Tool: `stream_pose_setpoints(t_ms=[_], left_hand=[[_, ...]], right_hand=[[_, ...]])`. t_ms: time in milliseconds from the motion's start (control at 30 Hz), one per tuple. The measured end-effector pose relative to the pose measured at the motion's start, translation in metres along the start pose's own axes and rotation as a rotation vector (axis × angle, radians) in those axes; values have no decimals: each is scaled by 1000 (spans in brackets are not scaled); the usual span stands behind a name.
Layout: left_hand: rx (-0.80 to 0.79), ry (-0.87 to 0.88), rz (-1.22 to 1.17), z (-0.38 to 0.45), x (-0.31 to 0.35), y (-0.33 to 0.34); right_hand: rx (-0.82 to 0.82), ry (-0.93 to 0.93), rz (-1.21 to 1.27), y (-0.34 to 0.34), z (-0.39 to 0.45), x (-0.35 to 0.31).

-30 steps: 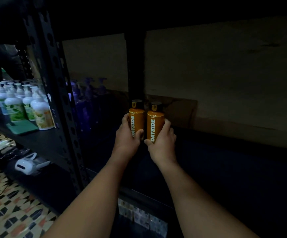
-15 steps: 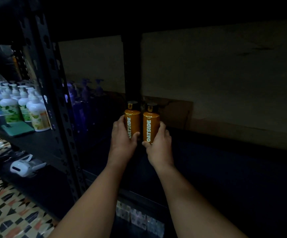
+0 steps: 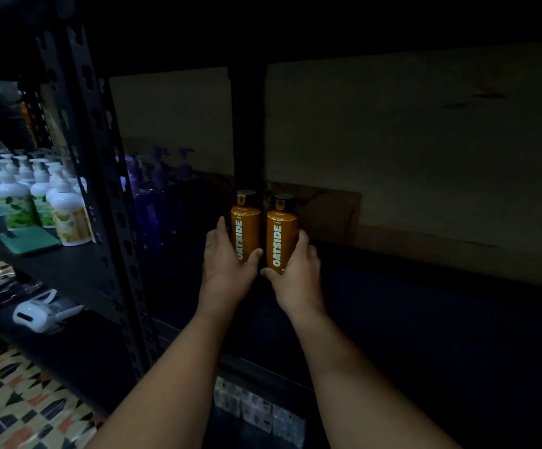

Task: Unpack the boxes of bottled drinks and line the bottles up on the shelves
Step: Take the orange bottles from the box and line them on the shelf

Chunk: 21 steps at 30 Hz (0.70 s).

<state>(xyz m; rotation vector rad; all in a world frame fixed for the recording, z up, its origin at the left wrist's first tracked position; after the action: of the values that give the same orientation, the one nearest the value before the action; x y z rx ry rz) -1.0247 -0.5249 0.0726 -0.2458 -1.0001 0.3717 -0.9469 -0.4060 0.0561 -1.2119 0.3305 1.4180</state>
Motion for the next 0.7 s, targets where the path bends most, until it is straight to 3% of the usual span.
stream_pose_setpoints(t_ms=[200,467,633,700], left_hand=[[150,118,-100,-26,3,-32],[1,-145,-529,-125,23,-65],[-74,-51,-539,-226,37,-67],[-109,-52,-491,-267,28,-61]], right_hand=[[-61,93,19,-21,-12,9],[13,20,38,-135,-98,18],[98,-163,137,-206,-184,35],[99,-151,86,-221,-216,63]])
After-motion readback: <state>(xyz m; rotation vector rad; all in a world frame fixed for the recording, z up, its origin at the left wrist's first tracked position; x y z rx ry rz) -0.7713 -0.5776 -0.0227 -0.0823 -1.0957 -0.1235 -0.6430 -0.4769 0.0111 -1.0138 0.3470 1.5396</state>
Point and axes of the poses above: each hand's wrist, its own z-axis towards the middle knuckle, its own y-axis out of the palm, x = y × z, the point moved 5 cm from there along z, towards the middle knuckle, and after that the axes turned 14 degrees about x, right-handed, at the moved point
